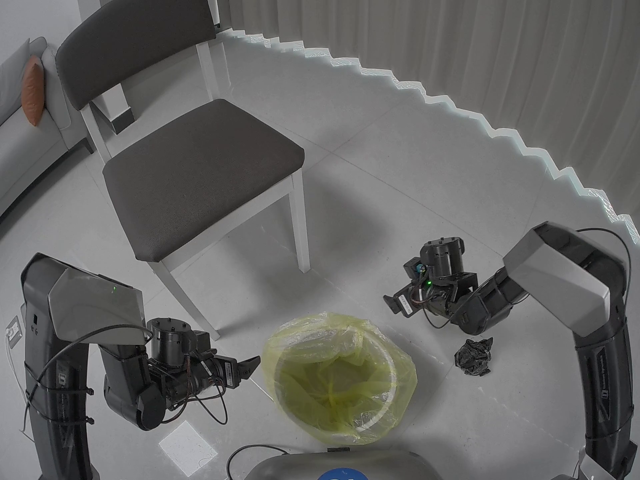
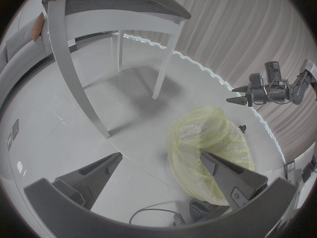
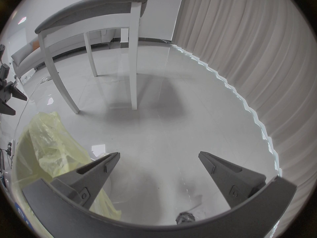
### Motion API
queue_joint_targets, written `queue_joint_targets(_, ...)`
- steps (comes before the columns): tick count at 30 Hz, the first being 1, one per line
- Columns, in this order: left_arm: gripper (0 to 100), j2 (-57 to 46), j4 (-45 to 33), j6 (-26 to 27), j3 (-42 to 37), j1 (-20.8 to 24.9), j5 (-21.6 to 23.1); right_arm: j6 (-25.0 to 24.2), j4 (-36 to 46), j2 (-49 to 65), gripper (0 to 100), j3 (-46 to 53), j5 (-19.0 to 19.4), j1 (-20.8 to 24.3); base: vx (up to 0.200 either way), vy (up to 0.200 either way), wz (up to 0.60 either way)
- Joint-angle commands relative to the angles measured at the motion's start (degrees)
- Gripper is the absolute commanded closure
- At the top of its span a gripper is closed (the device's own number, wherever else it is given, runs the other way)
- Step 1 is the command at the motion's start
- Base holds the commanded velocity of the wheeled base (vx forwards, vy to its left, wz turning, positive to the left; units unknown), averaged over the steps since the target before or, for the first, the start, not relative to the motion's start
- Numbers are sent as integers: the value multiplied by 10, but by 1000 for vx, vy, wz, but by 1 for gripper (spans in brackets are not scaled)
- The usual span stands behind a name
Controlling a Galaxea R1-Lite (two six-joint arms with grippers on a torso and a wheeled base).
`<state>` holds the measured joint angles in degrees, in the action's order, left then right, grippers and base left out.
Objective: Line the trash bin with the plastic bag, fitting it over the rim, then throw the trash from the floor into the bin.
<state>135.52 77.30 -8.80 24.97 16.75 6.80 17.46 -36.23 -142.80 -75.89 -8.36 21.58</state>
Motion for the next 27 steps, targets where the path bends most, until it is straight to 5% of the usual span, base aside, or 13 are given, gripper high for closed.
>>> queue_joint_targets(1,0,-14,0,-2,-6,-1,1,0,25,79,0,63,-9,-28,0,0,0)
queue_joint_targets(8,0,-47,12,-4,-27,1,13,0,37,126,0,150,-11,-52,0,0,0)
queue_joint_targets(13,0,-50,101,-8,-76,0,31,-1,37,140,0,201,-11,-87,-40,0,0)
queue_joint_targets(27,0,-54,123,-13,-92,-3,25,-3,46,108,0,203,-11,-137,-43,0,0)
